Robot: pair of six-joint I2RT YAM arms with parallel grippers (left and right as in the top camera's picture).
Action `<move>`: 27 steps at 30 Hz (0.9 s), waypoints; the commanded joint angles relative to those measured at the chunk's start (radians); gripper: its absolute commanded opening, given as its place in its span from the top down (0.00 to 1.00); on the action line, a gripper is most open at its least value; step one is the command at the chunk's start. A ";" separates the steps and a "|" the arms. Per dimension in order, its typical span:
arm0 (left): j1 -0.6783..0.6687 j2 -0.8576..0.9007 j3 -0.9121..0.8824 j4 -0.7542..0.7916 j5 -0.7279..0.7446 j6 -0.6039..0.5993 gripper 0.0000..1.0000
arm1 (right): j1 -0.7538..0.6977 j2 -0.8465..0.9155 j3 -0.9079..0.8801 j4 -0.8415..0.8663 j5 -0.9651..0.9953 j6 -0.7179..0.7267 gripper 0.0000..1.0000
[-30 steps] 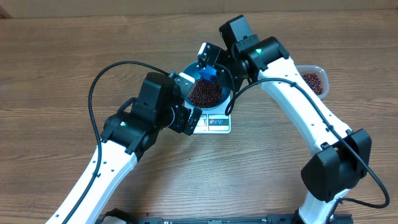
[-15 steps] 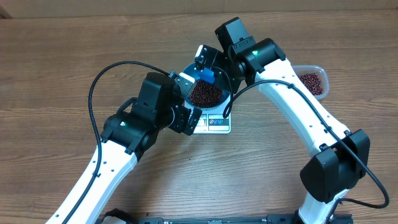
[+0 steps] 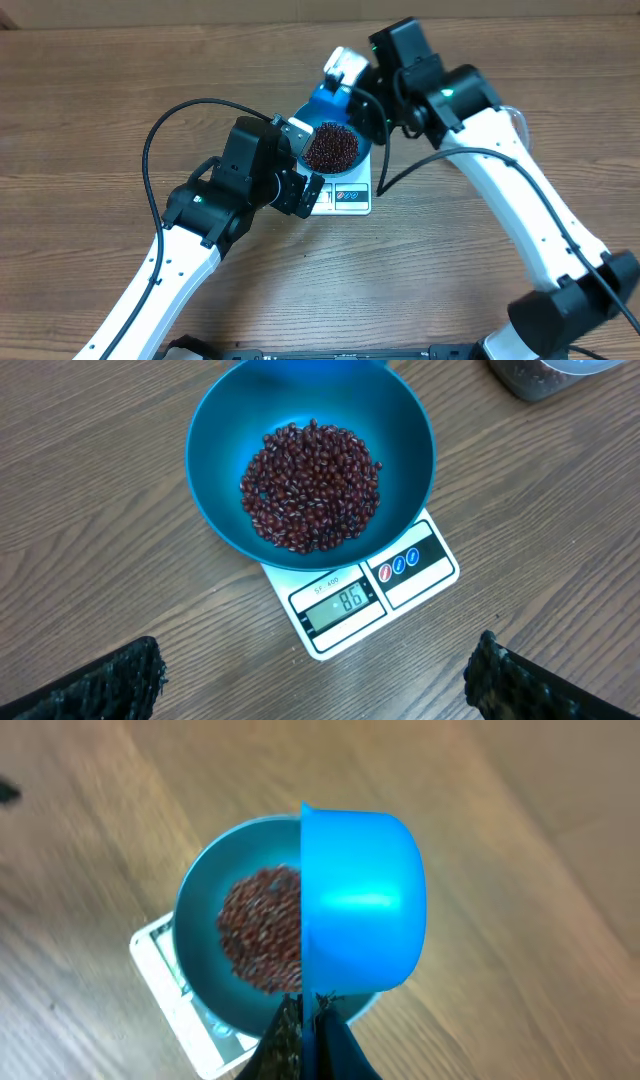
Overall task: Scoop item into bowl and weigh 150g on scale
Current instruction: 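Tip the scoop with the right gripper to pour beans into bowl, then move the empty scoop with the right gripper back to the beans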
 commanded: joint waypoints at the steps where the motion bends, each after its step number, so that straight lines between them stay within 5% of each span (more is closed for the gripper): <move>1: 0.005 0.000 0.000 -0.003 -0.004 0.015 0.00 | -0.049 -0.059 0.035 0.040 0.099 0.153 0.96; 11: 0.005 0.000 0.000 -0.003 -0.003 0.015 0.01 | -0.301 -0.064 0.034 0.040 0.302 0.575 0.96; 27: 0.005 0.000 0.000 -0.002 -0.004 0.015 0.00 | -0.470 0.044 -0.023 -0.111 0.370 0.528 0.96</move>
